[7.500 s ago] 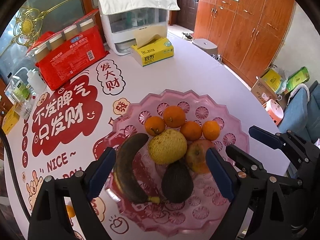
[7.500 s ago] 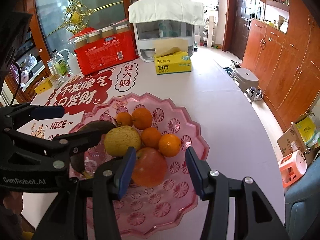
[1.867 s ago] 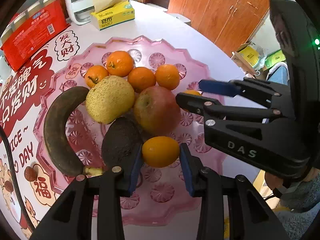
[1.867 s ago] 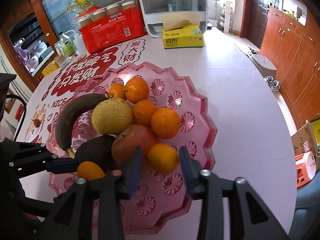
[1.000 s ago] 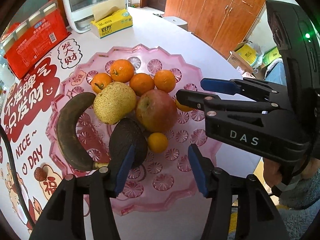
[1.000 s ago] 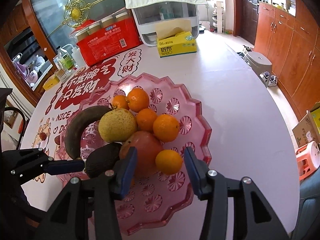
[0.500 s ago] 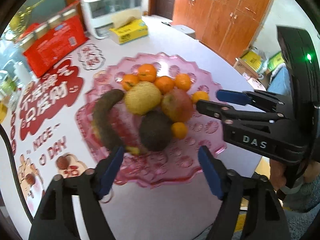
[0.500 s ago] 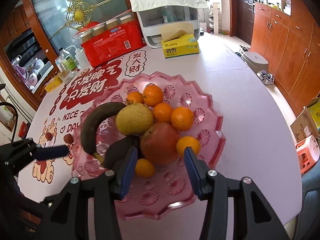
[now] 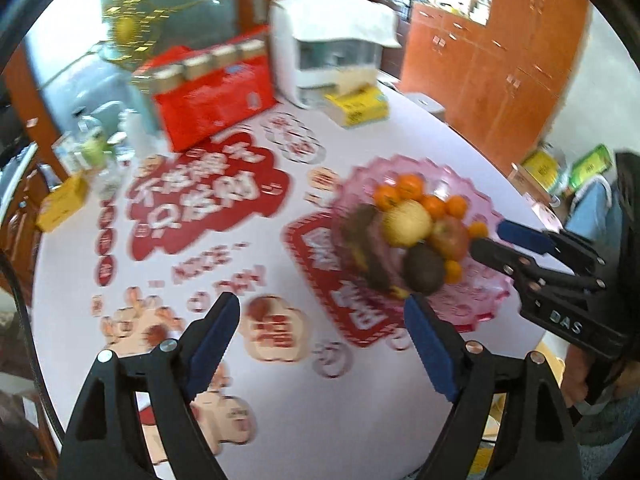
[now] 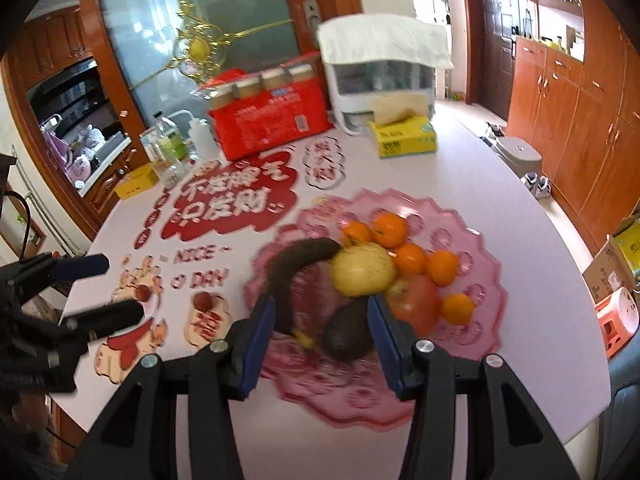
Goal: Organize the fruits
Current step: 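Lift both open grippers from the bowl toward the red lychee-like fruits, then grasp a red lychee with the left gripper while the right gripper grasps the other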
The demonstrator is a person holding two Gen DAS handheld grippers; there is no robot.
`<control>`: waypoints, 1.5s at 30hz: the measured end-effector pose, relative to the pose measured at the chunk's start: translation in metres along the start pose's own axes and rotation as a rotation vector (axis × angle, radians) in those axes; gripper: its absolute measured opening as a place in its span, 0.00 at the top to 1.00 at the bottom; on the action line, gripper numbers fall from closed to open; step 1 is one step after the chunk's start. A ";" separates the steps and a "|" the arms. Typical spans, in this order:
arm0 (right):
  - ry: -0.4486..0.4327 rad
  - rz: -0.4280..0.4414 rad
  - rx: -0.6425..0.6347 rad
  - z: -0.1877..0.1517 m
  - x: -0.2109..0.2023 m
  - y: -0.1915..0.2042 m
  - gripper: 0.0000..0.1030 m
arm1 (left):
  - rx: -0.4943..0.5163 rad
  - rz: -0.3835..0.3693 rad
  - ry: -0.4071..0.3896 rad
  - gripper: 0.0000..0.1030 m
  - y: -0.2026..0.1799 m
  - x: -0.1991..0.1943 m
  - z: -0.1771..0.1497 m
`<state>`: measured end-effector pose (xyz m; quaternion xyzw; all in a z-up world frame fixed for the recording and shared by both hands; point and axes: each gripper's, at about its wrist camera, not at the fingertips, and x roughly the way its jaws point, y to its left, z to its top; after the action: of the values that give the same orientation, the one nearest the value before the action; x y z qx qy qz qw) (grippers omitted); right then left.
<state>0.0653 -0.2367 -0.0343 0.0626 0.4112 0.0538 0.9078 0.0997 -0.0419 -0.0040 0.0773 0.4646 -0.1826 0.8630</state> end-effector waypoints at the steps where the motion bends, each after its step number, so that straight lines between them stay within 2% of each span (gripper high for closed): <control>1: -0.008 0.003 -0.007 0.001 -0.002 0.009 0.53 | -0.012 0.014 -0.011 0.19 0.012 -0.007 0.000; 8: -0.036 0.021 -0.054 0.007 -0.003 0.069 0.53 | -0.098 0.110 -0.073 0.19 0.096 -0.040 -0.009; 17: -0.005 0.037 -0.104 0.014 0.023 0.133 0.53 | -0.181 0.133 -0.059 0.19 0.171 -0.038 -0.028; 24: 0.087 0.047 -0.120 0.021 0.073 0.164 0.53 | -0.215 0.116 0.000 0.19 0.207 0.000 -0.038; 31: 0.203 0.024 -0.133 0.014 0.132 0.175 0.53 | -0.284 0.050 0.101 0.19 0.239 0.067 -0.050; 40: 0.325 0.003 -0.122 0.001 0.186 0.169 0.53 | -0.306 -0.028 0.206 0.19 0.241 0.135 -0.061; 45: 0.364 0.003 -0.126 -0.003 0.204 0.168 0.53 | -0.278 -0.040 0.264 0.32 0.232 0.158 -0.070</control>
<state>0.1896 -0.0402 -0.1608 -0.0047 0.5645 0.0912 0.8203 0.2149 0.1543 -0.1824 -0.0289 0.5958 -0.1221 0.7933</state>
